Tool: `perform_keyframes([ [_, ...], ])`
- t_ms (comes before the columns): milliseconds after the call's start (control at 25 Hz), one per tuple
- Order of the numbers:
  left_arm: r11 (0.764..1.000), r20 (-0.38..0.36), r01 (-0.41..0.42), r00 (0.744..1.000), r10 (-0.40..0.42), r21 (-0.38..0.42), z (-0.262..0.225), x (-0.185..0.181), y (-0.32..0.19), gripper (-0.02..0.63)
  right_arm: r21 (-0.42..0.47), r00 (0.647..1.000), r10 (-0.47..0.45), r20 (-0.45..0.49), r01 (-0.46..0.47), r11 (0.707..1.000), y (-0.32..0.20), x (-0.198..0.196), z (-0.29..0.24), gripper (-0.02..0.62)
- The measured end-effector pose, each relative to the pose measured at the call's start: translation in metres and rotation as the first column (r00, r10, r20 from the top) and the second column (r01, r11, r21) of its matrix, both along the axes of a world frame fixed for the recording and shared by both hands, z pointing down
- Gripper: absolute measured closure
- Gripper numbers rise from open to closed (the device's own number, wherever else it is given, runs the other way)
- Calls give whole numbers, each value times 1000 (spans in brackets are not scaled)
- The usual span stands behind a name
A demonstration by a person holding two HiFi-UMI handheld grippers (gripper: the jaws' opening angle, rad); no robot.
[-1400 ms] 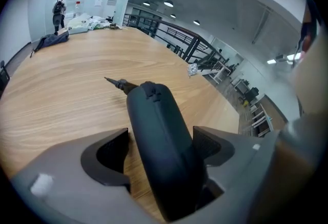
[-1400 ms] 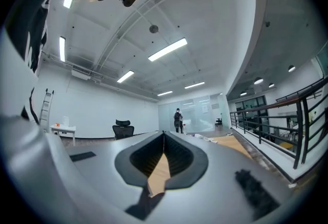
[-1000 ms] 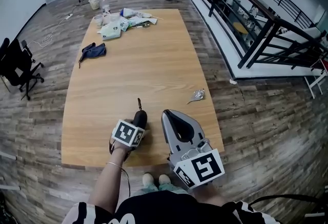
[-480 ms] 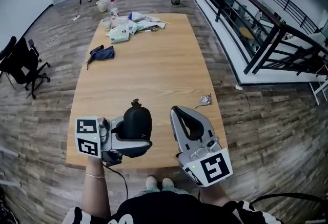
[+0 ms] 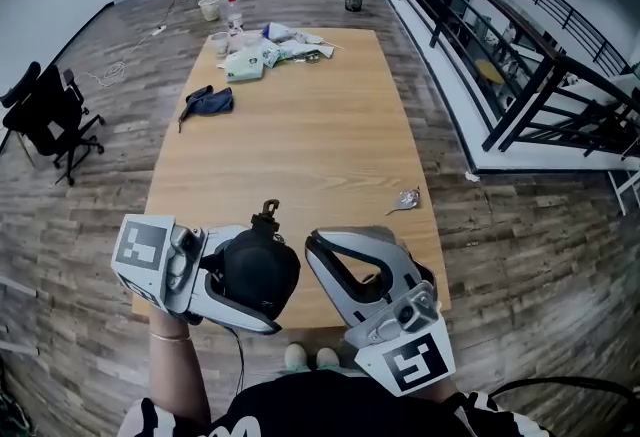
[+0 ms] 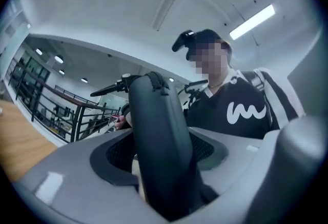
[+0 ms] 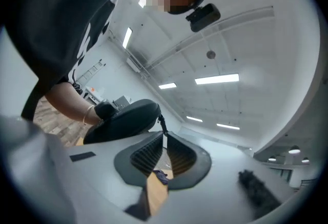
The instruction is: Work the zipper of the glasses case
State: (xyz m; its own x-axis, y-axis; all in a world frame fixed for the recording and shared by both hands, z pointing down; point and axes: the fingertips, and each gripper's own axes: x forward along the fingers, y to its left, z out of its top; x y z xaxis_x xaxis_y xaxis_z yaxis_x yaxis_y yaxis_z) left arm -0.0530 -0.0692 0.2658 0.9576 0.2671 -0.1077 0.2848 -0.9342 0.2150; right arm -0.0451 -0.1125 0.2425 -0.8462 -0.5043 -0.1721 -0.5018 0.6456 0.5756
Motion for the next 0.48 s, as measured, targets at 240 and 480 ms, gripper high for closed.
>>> perform_keyframes([
  [240, 988, 189, -83, 980, 57, 134, -13, -2, 21, 321, 140, 992, -109, -58, 117, 983, 30, -7, -16, 529],
  [480, 977, 314, -183, 939, 141, 107, -15, -8, 29, 319, 113, 974, -202, -104, 213, 970, 44, -10, -10, 522],
])
